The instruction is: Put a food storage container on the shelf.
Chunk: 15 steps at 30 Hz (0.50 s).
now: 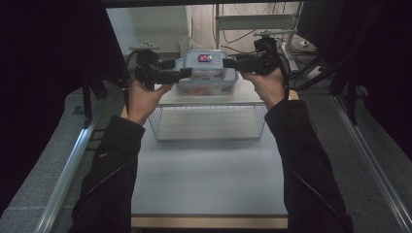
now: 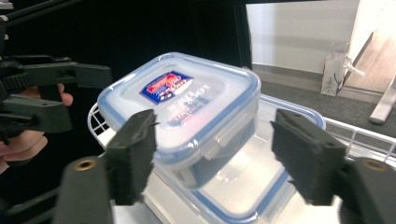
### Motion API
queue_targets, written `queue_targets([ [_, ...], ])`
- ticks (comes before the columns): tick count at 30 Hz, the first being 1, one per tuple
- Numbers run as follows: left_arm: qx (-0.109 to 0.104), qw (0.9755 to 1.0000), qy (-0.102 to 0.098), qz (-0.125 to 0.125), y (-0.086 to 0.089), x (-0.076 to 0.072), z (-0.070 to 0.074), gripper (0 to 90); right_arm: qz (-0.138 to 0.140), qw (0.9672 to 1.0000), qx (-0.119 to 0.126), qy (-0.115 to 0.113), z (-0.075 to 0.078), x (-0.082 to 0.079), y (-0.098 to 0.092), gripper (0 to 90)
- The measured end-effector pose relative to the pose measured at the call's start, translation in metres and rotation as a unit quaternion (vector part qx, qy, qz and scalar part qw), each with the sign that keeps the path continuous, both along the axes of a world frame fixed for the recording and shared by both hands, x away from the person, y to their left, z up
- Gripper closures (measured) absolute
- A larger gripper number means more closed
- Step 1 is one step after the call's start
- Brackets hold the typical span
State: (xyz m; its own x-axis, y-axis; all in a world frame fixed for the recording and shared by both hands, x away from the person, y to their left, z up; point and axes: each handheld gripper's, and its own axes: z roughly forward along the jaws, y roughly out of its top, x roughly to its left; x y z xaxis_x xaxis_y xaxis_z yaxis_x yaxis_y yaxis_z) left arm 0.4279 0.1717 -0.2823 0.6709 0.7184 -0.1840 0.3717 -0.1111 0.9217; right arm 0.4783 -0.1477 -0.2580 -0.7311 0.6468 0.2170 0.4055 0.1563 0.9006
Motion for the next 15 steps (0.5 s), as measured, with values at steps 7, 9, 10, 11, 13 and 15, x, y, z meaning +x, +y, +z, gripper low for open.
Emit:
queue_targets([
  [7,0.061,0.9981,-0.011,-0.002,-0.002,-0.018,-0.015,3.9,0.01,0.9999,-0.007,-0.009,-0.012,-0.01,-0.007,12.1],
  [9,0.058,0.9982,-0.011,-0.005,0.0,-0.023,-0.019,3.6,0.013,0.9997,-0.017,-0.011,-0.019,-0.016,-0.01,9.2],
  [10,0.058,0.9982,-0.011,-0.009,0.001,-0.029,-0.022,3.5,0.015,0.9996,-0.02,-0.012,-0.021,-0.018,-0.011,8.6],
  [11,0.058,0.9982,-0.011,-0.009,0.001,-0.029,-0.022,3.4,0.015,0.9996,-0.02,-0.012,-0.021,-0.018,-0.011,8.6],
  [13,0.061,0.998,-0.013,-0.012,0.002,-0.035,-0.025,3.0,0.017,0.9991,-0.037,-0.015,-0.029,-0.026,-0.013,6.1],
  [15,0.068,0.9974,-0.02,-0.013,0.002,-0.044,-0.029,2.5,0.019,0.9988,-0.042,-0.019,-0.032,-0.03,-0.015,5.4],
])
